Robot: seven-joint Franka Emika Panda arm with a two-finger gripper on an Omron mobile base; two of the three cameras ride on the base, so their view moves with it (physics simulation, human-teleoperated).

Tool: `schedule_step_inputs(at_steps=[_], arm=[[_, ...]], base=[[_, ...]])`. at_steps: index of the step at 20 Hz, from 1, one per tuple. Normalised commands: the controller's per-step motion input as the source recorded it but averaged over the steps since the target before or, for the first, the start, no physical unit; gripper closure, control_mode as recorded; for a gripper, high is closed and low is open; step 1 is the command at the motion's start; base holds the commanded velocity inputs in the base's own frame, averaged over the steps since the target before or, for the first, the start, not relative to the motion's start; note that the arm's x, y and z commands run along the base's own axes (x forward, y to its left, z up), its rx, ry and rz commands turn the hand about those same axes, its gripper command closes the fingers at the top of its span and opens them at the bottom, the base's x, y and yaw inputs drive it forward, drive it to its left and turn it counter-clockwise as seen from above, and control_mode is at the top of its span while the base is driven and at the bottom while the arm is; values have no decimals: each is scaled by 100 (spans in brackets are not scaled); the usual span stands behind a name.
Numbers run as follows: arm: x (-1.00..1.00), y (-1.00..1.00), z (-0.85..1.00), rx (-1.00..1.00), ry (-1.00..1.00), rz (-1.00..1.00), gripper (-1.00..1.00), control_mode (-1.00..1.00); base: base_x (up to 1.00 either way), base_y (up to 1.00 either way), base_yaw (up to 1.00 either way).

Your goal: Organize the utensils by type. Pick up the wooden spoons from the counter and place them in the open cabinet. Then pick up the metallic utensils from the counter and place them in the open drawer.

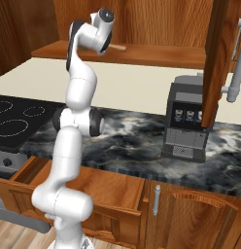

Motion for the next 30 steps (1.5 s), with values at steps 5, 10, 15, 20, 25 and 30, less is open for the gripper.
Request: schedule_step_inputs(at_steps=[5,10,15,20,25,30], arm=[[-39,0,-11,3,1,1,-100,-100],[-48,0,-4,3,0,0,-100,-100],[-60,0,-6,2,0,0,-100,-100],[-87,1,-11,3,-3,0,-100,-100],[-100,8,-18,3,-9,0,-100,-100],[-100,11,-19,6,-9,-5,-100,-100]], base=[[0,0,0],[0,0,0],[0,0,0],[0,0,0],[0,0,0],[0,0,0]])
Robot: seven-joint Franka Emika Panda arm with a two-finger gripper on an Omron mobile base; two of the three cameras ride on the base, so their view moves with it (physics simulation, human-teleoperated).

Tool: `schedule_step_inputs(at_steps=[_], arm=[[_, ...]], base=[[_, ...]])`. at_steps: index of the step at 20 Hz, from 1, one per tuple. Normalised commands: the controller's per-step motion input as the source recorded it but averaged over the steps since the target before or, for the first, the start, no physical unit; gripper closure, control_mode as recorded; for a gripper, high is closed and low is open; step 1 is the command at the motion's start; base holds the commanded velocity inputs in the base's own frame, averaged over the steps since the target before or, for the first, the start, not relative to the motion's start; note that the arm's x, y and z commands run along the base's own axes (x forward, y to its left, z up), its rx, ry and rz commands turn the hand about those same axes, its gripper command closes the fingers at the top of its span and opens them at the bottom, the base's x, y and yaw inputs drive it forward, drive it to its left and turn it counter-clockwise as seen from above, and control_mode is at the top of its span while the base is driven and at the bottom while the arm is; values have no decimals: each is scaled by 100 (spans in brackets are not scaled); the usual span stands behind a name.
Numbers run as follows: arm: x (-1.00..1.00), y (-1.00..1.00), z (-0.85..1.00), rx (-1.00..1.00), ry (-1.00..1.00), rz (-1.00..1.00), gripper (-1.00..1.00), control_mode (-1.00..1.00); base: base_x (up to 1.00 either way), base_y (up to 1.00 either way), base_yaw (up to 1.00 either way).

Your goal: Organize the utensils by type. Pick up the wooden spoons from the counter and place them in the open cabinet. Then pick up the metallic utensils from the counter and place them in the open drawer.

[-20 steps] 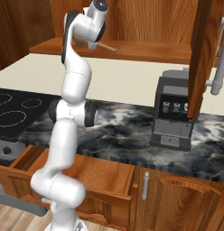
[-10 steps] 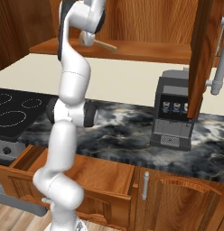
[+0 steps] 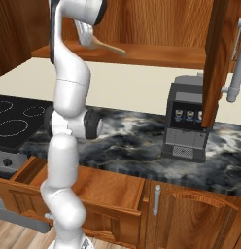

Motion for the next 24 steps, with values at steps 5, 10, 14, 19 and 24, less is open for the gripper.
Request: schedule_step_inputs(at_steps=[5,10,14,19,24], arm=[[-100,10,-31,6,-6,-8,-100,-100],[-100,4,-59,2,-16,-11,-100,-100],[-100,3,-83,0,-18,-13,-100,-100],[-100,6,-97,0,-11,-14,-100,-100],[-100,15,-100,0,-2,-13,-100,-100]], base=[[0,0,0],[0,0,0],[0,0,0],[0,0,0],[0,0,0]])
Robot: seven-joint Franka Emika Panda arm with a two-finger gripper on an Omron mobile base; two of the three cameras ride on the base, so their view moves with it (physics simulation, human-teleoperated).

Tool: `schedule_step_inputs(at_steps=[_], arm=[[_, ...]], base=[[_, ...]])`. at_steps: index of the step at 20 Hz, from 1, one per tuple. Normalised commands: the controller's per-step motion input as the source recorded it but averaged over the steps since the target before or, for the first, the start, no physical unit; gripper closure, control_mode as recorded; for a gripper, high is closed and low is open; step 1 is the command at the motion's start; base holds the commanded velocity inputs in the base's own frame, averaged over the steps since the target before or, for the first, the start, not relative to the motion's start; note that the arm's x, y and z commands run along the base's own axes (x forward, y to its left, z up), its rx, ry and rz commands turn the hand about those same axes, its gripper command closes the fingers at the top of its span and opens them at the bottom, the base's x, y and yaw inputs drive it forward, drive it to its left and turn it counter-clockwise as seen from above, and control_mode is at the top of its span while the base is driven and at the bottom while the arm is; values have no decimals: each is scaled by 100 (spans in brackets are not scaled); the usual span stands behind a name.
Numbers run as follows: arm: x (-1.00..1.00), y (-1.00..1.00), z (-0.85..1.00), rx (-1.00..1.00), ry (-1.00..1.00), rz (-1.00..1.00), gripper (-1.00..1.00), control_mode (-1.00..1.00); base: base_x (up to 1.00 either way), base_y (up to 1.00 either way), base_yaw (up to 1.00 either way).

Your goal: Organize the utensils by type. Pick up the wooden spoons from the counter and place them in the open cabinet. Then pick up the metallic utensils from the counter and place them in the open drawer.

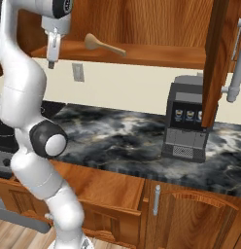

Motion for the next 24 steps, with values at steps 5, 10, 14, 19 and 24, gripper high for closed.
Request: schedule_step_inputs(at_steps=[5,10,14,19,24], arm=[[-100,19,-100,0,-2,-13,-100,-100],[-100,22,-100,0,-8,-13,-100,-100],[-57,5,-81,9,-2,-17,-100,-100],[1,0,-14,0,2,-23,-100,-100],[0,7,-21,-1,2,-24,-100,-100]], base=[[0,0,0],[0,0,0],[0,0,0],[0,0,0],[0,0,0]])
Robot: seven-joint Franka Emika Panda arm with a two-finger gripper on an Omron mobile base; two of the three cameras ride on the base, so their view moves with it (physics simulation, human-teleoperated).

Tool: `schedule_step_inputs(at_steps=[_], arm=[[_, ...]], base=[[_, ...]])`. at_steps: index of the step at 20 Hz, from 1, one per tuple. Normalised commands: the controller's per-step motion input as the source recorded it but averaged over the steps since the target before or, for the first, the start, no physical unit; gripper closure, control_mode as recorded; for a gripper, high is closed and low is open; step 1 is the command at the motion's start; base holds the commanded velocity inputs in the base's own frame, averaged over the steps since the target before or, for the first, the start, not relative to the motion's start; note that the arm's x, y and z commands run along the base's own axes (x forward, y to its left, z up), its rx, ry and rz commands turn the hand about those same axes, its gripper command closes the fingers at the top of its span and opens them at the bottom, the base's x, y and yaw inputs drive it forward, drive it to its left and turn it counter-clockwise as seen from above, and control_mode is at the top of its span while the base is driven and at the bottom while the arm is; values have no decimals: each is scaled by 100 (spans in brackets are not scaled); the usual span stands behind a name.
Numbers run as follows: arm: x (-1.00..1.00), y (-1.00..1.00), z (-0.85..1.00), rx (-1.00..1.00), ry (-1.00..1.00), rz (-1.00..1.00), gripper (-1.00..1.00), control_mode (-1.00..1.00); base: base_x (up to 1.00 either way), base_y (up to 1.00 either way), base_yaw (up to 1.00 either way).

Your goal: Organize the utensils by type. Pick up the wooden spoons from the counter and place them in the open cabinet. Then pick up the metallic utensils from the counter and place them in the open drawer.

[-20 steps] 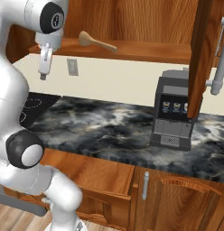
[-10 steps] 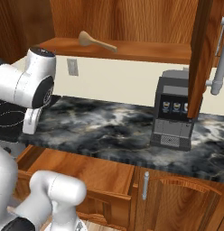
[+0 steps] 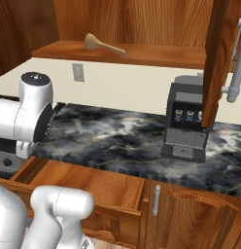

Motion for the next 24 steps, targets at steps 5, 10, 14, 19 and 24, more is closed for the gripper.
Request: schedule_step_inputs(at_steps=[5,10,14,19,24], arm=[[12,6,-18,-2,8,-29,-100,-100],[12,0,-2,0,16,-10,-100,-100],[-2,0,-6,2,2,-31,-100,-100],[-12,0,-3,4,0,-43,-100,-100],[-38,3,-13,0,0,-31,-100,-100]], base=[[0,0,0],[0,0,0],[0,0,0],[0,0,0],[0,0,0]])
